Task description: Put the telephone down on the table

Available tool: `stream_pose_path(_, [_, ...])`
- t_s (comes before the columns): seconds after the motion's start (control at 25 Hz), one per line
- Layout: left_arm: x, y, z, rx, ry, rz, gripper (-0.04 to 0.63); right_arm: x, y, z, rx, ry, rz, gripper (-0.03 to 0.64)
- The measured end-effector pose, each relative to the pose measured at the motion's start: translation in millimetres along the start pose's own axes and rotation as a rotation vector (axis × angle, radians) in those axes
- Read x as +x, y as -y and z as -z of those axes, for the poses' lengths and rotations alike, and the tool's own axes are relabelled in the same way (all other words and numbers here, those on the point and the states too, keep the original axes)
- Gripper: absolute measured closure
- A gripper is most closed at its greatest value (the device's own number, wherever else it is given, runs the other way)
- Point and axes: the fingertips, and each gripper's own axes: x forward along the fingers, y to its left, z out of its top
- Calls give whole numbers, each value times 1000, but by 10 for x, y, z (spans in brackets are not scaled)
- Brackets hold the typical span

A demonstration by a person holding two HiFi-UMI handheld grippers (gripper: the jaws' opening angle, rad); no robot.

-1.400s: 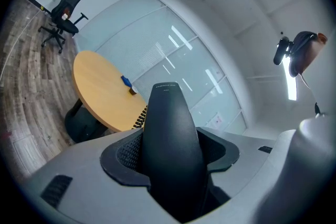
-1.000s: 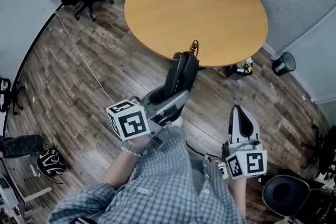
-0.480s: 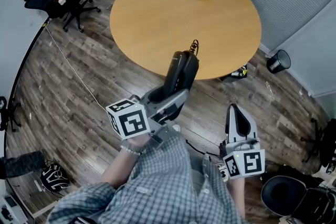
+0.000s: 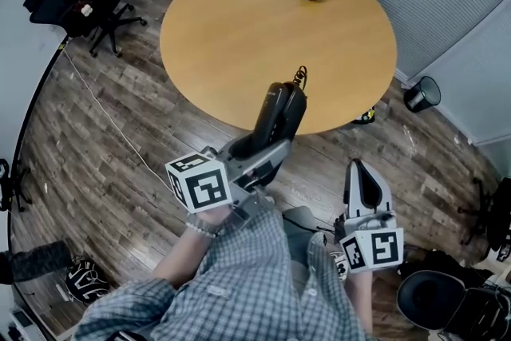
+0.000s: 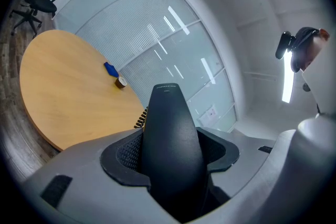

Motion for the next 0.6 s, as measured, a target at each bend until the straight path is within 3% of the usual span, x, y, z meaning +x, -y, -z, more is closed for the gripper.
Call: stream_pose_path(0.6, [345, -138, -12, 53, -6, -64, 315, 279, 233, -12, -8, -10, -50, 606])
